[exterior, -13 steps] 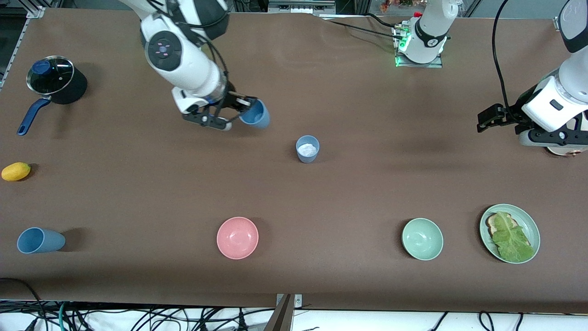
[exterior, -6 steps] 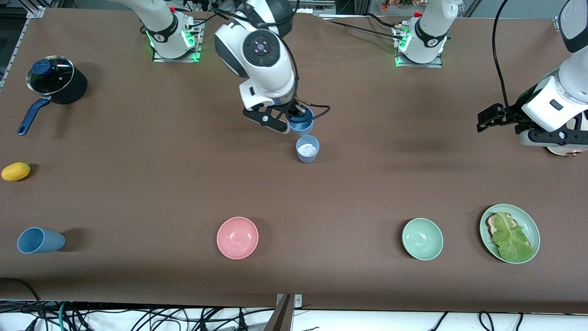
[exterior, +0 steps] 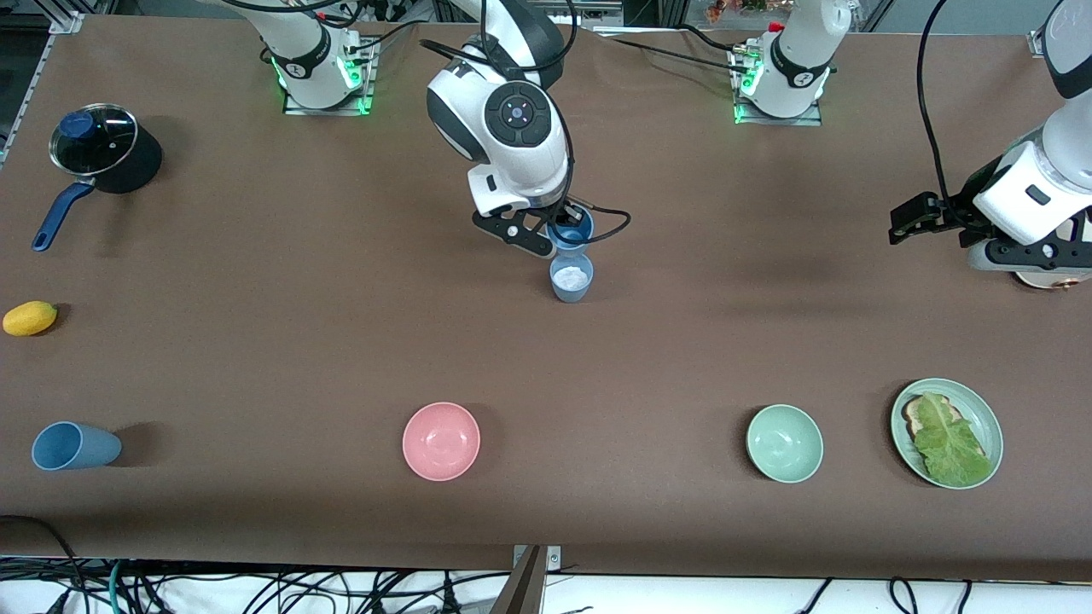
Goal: Stack blue cups with both arms
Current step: 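Carry the cup over the tissue cup and lower it inside, then open the right gripper and withdraw it from the stacked cups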
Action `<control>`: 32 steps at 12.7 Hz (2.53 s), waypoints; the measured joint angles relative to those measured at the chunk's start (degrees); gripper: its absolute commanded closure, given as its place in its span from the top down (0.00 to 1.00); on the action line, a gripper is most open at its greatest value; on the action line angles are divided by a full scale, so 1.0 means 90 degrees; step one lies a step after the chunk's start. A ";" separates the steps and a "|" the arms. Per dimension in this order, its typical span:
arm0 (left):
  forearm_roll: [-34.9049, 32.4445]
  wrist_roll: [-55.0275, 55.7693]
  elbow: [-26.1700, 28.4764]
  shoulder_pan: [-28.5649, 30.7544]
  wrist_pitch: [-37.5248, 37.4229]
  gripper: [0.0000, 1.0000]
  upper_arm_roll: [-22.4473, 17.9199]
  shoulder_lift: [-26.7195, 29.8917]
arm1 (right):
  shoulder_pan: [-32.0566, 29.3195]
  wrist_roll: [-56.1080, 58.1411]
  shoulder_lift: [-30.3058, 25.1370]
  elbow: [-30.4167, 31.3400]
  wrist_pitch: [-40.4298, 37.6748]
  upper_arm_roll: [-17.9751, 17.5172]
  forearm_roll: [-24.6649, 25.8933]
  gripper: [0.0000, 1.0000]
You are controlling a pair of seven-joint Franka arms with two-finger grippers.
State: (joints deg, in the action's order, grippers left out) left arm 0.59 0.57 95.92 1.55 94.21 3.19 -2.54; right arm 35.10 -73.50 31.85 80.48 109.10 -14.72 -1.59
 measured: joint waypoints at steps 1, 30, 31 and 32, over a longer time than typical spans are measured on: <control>0.0000 0.0000 0.0000 0.0000 -0.0001 1.00 0.0000 0.0000 | -0.0001 0.0000 0.0000 -0.0024 0.0010 0.0021 0.0019 0.00; 0.0000 0.0000 0.0000 0.0000 -0.0004 1.00 0.0000 0.0000 | -0.0171 0.0210 0.0400 -0.0683 -0.0030 0.0209 0.0540 0.99; 0.0000 0.0000 0.0000 0.0000 -0.0004 1.00 0.0000 0.0000 | -0.0286 0.0491 0.0374 -0.0745 -0.0168 0.0221 0.0544 1.00; 0.0000 0.0000 0.0000 0.0000 -0.0004 1.00 0.0000 0.0000 | -0.0431 0.0861 0.0321 -0.0789 -0.0338 0.0237 0.0544 1.00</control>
State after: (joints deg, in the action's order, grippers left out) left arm 0.59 0.57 95.91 1.55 94.18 3.19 -2.54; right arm 31.22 -65.74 34.74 73.38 106.05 -12.59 3.31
